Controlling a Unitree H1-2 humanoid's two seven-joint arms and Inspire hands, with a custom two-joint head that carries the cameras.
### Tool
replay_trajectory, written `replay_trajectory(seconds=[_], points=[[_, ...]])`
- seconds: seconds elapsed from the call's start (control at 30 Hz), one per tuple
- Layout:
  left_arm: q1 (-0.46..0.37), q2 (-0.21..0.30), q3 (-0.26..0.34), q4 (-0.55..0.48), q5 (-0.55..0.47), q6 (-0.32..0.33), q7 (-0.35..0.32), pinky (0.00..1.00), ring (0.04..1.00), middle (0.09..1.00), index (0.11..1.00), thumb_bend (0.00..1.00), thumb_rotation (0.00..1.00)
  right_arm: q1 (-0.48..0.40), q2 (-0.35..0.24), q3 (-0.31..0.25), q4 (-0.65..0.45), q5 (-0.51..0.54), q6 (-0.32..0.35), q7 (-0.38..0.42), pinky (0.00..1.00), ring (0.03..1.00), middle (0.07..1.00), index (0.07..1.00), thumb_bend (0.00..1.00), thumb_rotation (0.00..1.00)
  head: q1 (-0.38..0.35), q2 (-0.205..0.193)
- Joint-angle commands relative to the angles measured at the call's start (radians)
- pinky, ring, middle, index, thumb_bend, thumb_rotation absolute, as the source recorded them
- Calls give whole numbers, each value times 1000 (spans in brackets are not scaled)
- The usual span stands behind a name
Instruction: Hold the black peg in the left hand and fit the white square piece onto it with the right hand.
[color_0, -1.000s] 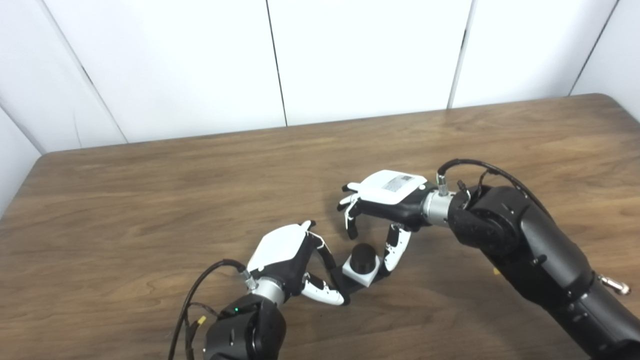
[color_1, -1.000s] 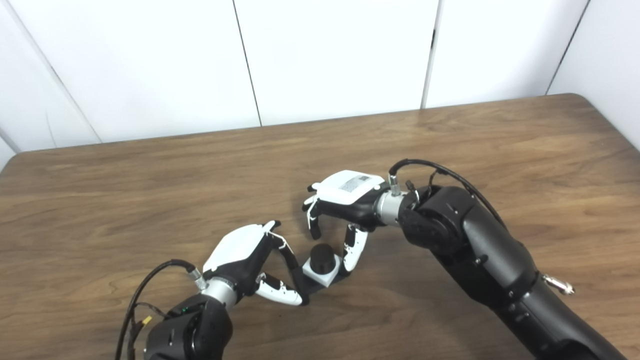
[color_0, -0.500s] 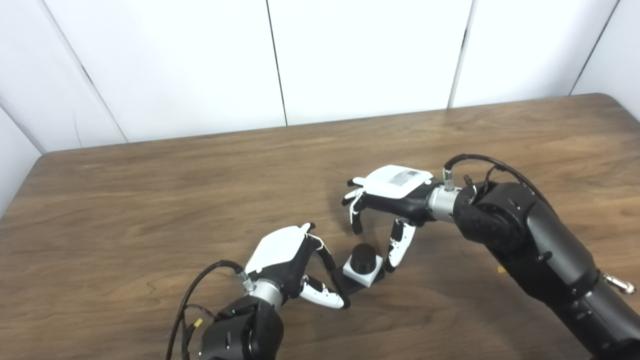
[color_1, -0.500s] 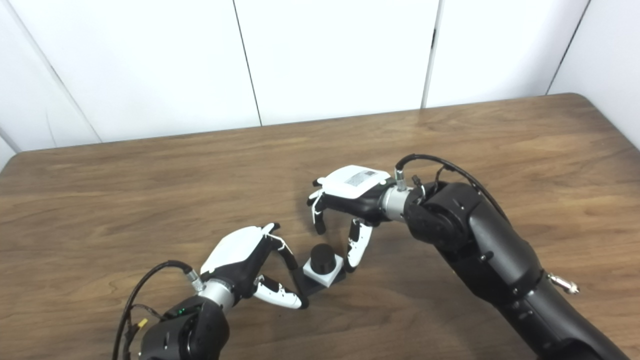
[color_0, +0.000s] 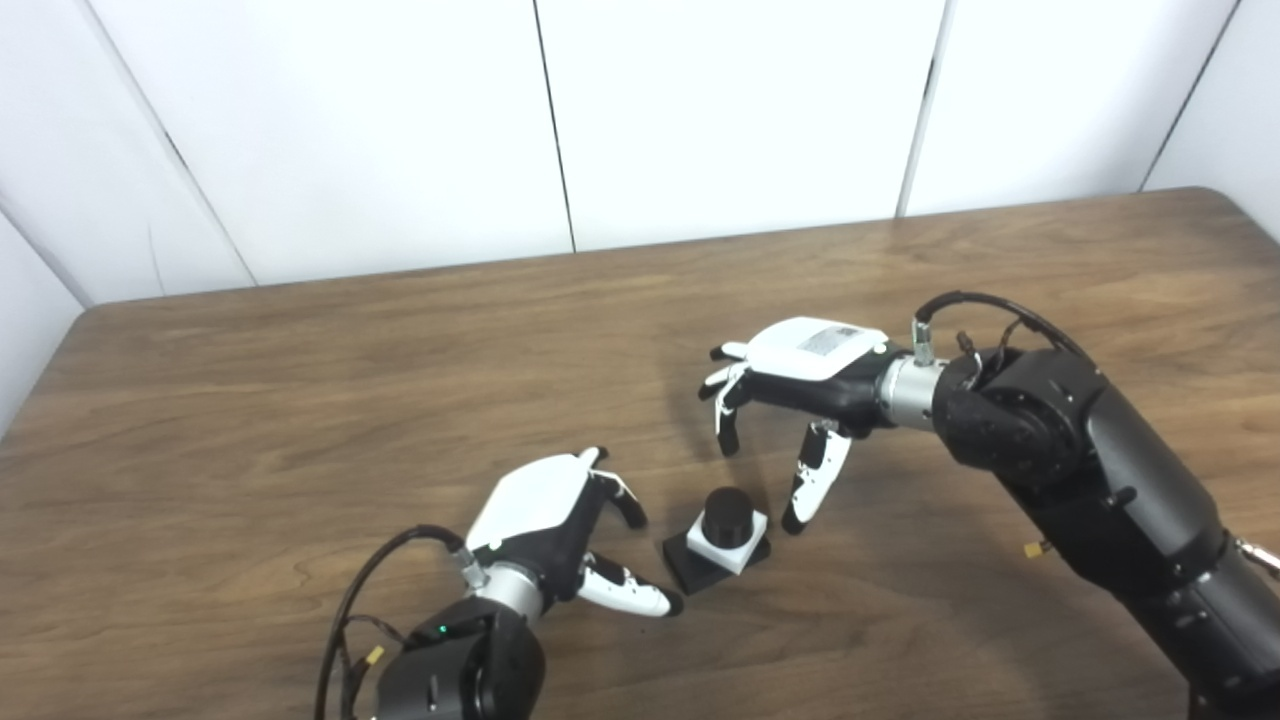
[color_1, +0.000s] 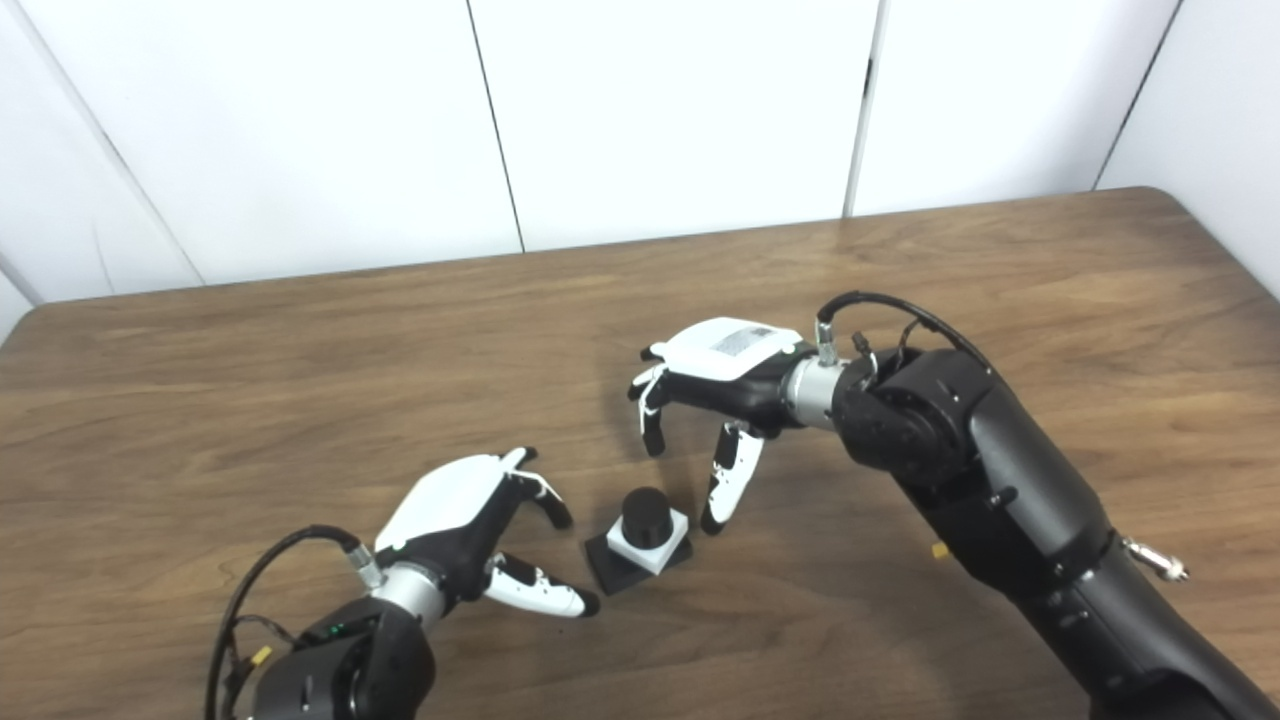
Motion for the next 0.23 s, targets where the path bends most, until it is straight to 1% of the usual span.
replay_trajectory(seconds=[0.0, 0.2], points=[[-31, -7, 16, -51, 28, -24, -19, 1000, 1000, 1000, 805, 1000, 334, -49, -22, -31, -41, 20, 17, -10, 850, 1000, 894, 606, 993, 223, -1, 0], [-40, -15, 57, -95, 43, -38, -84, 1000, 1000, 1000, 830, 1000, 375, -48, -42, -54, -62, 33, 47, -1, 834, 1000, 900, 622, 995, 219, 6, 0]])
